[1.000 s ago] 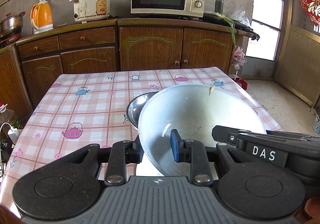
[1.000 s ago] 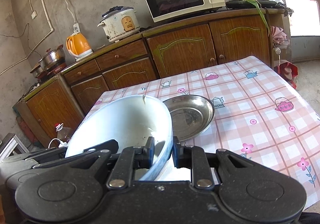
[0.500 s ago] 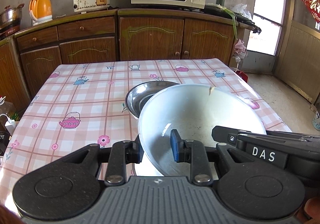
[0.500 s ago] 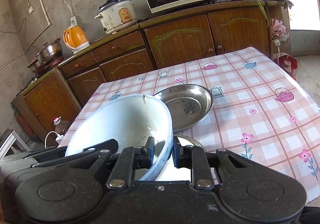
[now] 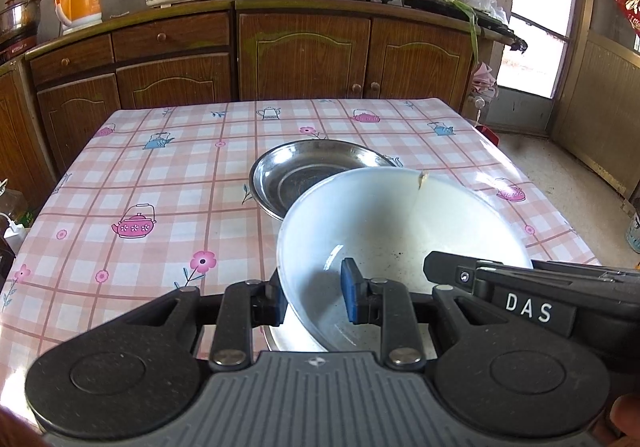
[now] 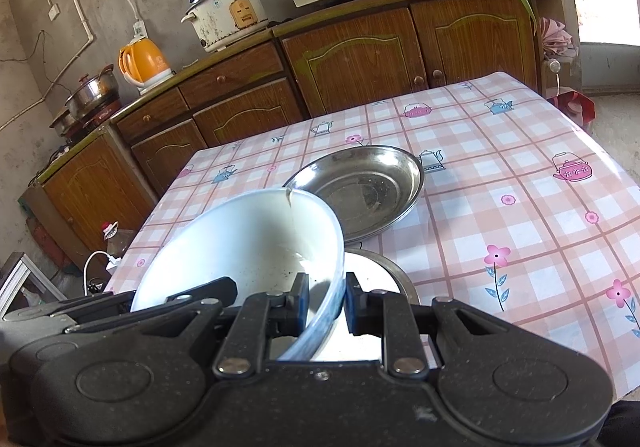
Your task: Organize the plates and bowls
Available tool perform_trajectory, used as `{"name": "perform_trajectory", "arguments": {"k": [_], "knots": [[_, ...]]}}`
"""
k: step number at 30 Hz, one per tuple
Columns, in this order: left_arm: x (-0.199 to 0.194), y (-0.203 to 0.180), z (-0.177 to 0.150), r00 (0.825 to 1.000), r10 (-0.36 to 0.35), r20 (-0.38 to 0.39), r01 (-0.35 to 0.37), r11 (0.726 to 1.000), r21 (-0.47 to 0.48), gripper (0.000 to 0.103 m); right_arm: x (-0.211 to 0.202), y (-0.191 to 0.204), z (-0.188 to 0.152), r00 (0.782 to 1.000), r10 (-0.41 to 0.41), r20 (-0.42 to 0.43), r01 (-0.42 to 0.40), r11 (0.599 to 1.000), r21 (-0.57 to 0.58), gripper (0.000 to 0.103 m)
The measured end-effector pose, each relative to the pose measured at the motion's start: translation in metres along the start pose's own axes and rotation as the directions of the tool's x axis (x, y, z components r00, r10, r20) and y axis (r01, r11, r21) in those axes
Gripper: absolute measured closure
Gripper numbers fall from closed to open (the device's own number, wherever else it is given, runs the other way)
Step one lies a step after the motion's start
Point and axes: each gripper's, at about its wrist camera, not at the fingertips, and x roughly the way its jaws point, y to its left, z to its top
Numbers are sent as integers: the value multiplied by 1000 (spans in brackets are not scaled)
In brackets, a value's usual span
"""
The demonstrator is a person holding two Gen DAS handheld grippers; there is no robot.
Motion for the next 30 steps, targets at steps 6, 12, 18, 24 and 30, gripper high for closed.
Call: {"name": "perform_trajectory", "arguments": {"k": [6,12,18,24,30], "knots": [[7,2,-4,1000,-3,-23,3,1000,-4,77,8,-3,-4,1000,-4,-23,4,1000,9,78],[15,5,-7,999,-17,-50,16,1000,-21,77,17,-7,-7,999,-9,-47,10,1000,22,78],[23,7,-9,998,-18,-67,16,1000,-24,77,25,-8,-11,998,-9,-64,11,1000,26,78],[29,8,-11,996,-15,-87,13,1000,-23,77,32,-12,-14,996,-10,-83,12,999,33,78],[37,7,-12,995,-3,-102,3,1000,-3,77,41,-17,-16,995,1,-96,4,999,53,78]]}}
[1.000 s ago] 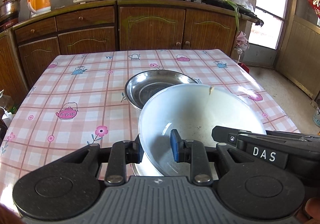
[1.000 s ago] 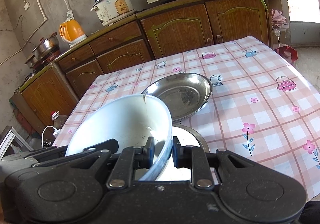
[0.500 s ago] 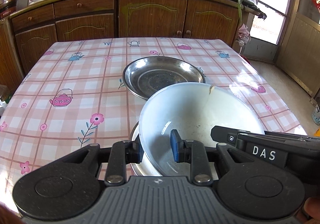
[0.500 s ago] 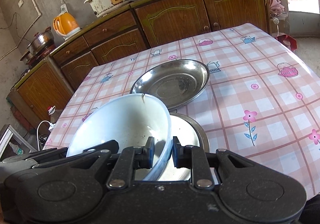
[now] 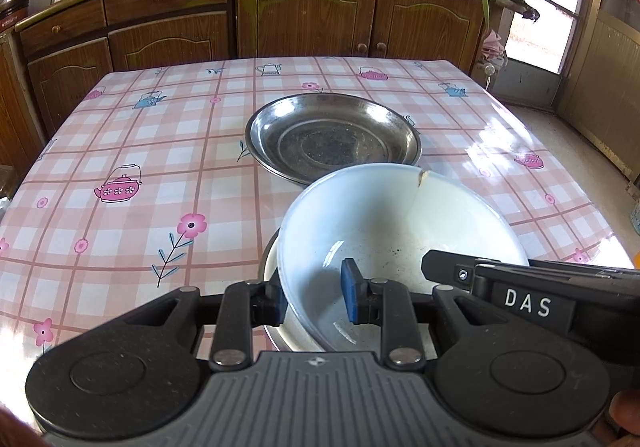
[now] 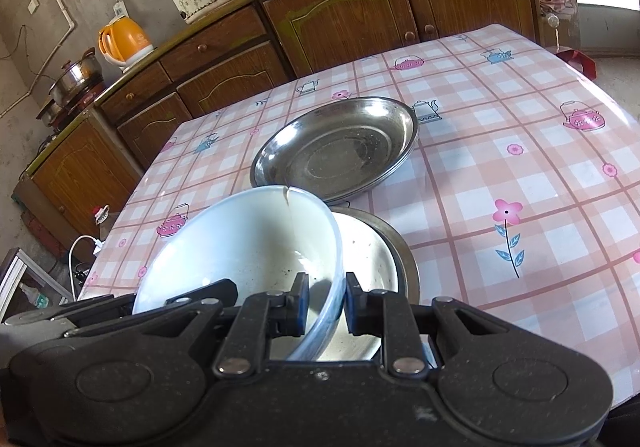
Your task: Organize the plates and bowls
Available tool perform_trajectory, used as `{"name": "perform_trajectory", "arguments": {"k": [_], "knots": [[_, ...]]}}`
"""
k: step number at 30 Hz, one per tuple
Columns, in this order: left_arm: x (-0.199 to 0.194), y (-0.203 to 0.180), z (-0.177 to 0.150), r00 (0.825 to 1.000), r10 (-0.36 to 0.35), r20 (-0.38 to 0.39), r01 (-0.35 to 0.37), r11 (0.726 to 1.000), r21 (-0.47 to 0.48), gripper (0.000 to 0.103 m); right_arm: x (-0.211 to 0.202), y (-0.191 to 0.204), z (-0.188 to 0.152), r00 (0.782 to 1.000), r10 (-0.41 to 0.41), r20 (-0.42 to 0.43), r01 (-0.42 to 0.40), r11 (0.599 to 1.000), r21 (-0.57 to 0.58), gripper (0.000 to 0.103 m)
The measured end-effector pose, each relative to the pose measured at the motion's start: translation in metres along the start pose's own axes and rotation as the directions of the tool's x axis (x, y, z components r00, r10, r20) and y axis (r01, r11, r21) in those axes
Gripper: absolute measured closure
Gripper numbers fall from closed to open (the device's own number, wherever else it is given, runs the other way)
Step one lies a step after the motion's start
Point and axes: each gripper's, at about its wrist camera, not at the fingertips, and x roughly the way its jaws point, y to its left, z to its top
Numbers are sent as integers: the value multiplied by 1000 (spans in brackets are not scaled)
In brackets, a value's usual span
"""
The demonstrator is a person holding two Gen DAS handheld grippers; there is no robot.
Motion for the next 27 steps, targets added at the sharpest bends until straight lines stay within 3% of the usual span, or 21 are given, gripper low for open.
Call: {"name": "perform_trajectory", "arguments": {"k": [13,27], "knots": [[19,0,-4,999,-3,-32,3,1000,14,76,18,-9,-3,1000,-10,-28,11,1000,14,78],[24,6,-7,999,-36,-26,35,999,-31,76,22,-9,0,999,-13,-31,13,1000,3,76]]}}
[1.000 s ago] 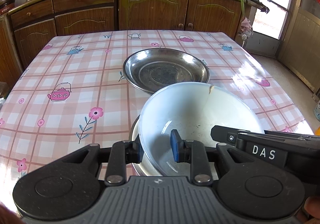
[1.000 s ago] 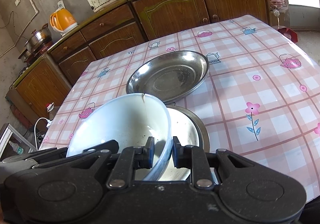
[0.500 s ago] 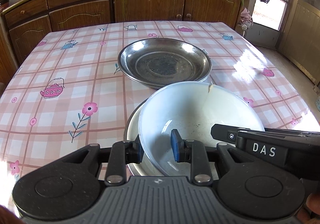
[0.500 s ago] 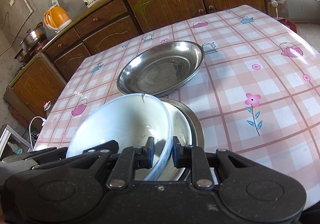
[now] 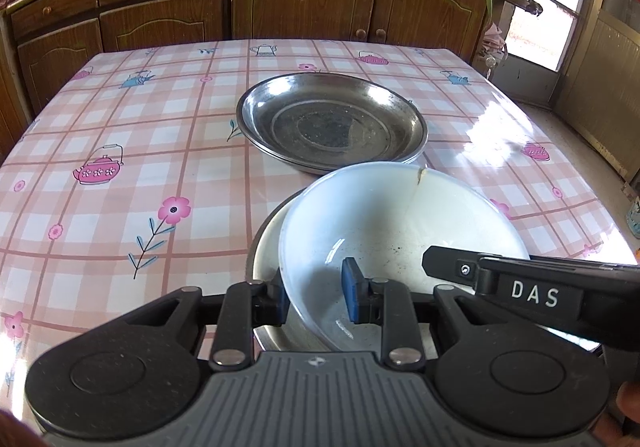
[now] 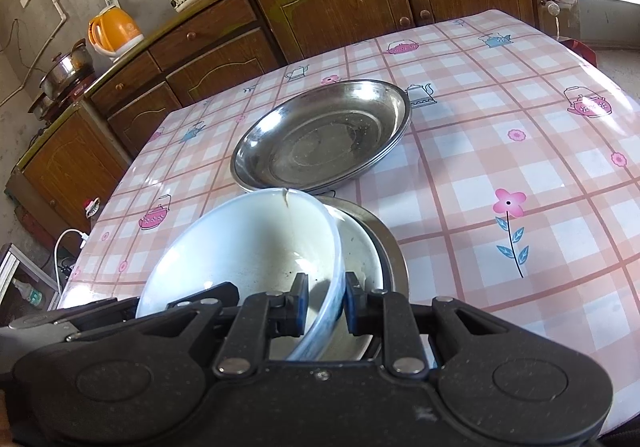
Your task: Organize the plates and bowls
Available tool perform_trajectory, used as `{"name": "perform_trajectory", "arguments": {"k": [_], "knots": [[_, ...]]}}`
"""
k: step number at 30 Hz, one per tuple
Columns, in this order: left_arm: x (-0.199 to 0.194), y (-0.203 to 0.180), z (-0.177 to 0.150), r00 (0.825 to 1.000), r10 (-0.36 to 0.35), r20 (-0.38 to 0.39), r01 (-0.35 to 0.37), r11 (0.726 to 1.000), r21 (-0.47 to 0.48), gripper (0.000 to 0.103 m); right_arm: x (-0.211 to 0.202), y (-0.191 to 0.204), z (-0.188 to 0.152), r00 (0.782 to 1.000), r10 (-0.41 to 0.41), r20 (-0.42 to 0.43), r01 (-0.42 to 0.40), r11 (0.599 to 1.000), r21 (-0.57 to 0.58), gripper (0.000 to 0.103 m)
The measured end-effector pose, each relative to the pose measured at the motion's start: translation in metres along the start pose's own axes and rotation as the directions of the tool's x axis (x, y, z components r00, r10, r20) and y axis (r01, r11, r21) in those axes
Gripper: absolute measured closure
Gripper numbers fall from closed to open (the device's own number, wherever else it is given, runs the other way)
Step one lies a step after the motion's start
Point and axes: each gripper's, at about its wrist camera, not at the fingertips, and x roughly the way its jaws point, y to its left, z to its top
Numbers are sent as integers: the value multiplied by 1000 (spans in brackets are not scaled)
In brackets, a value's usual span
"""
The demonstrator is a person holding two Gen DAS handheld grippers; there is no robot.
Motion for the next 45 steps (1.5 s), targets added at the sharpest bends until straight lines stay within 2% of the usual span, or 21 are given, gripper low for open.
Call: {"name": "perform_trajectory", "arguments": {"k": [4,18,23,34,45], "knots": [[1,3,-2,1000,-7,-2,7,1000,-18,81,-1,-2,2,1000,3,-11,-2,1000,10,71],[0,12,-1,1000,-27,0,27,998,-59,89,-10,2,6,1000,-18,-8,18,1000,-1,68],[0,11,-1,1000,-23,-2,23,999,-46,88,-25,6,12,998,-17,53,19,999,-35,61],[-2,9,1,1000,-12,8,12,1000,-28,87,-38,11,10,997,0,73,4,998,-61,57],[-19,9,5,999,12,44,-11,1000,-25,83,-50,16,8,996,15,87,-9,997,-71,48]]}}
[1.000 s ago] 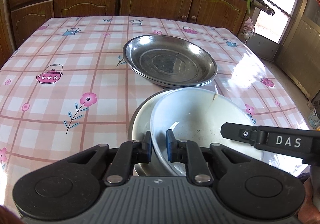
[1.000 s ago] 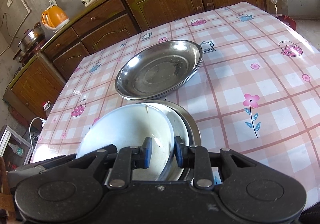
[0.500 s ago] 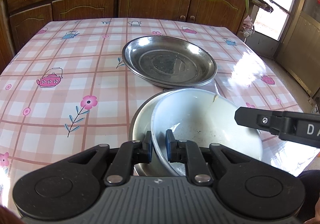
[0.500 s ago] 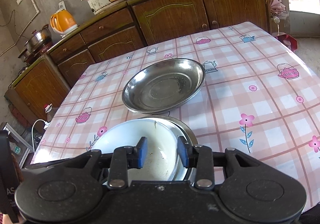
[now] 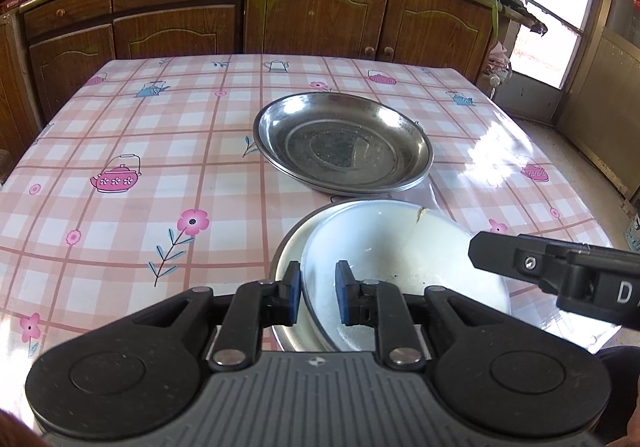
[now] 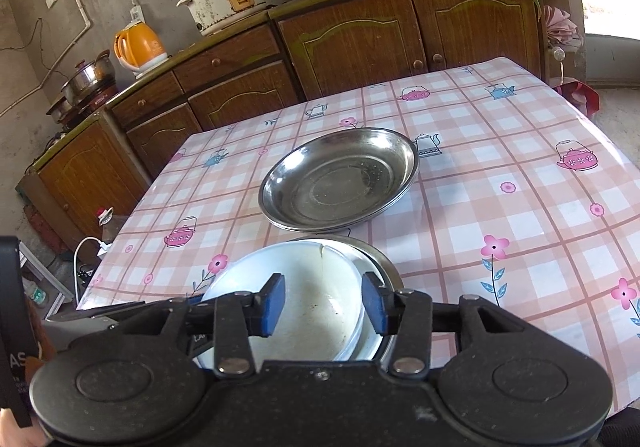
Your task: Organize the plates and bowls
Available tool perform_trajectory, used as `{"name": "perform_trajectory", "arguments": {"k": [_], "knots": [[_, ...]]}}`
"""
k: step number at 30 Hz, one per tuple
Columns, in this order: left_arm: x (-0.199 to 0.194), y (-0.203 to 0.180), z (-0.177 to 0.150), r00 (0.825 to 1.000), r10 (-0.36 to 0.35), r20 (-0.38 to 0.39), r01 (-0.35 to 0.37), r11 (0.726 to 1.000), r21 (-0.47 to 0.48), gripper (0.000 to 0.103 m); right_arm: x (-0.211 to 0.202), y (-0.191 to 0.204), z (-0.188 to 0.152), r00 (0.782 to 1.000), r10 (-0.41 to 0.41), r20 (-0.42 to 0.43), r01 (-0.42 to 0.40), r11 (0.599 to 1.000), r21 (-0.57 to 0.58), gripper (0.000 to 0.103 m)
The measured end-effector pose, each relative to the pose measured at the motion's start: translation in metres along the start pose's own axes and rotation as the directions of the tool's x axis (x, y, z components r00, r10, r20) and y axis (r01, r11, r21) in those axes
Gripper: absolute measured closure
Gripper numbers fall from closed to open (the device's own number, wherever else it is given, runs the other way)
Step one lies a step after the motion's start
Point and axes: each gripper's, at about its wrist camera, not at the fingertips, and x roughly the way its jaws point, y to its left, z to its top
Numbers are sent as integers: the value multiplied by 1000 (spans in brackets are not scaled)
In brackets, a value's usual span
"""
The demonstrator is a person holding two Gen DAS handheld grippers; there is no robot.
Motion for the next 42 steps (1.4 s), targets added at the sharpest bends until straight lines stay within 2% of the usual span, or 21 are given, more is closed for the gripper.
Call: {"name": "perform_trajectory", "arguments": {"k": [7,10,17,20,22,25,29,33,39,42], "knots": [[-11,0,2,1000,10,18,-10,1000,-3,73,-5,4,-3,1000,4,-4,-4,1000,-17,44],[-15,2,2,1000,19,21,-19,1000,-16,69,-7,5,-4,1000,5,-5,-5,1000,-20,37],[-23,15,3,998,44,33,-42,997,-67,50,-13,4,-6,1000,-13,-8,13,1000,-28,25],[-27,21,2,998,59,31,-56,995,-85,40,-12,5,-9,998,-53,-19,52,997,-52,23],[-27,24,1,997,68,26,-66,993,-93,37,-10,7,-10,996,-88,-30,85,994,-75,22],[-26,27,-1,997,71,15,-69,992,-105,36,-8,7,-14,992,-112,-49,108,990,-92,22],[-26,29,-6,997,75,8,-74,992,-104,33,-14,9,-19,998,-33,-44,28,994,-105,22],[-26,33,-7,997,71,8,-70,990,-121,32,-18,18,-24,999,9,-43,-16,987,-158,22],[-25,32,-7,997,72,11,-70,990,-119,31,-21,37,-37,995,77,-63,-90,960,-263,22],[-24,33,-8,998,68,13,-66,990,-126,30,-14,43,-42,998,13,-58,-31,946,-323,22]]}}
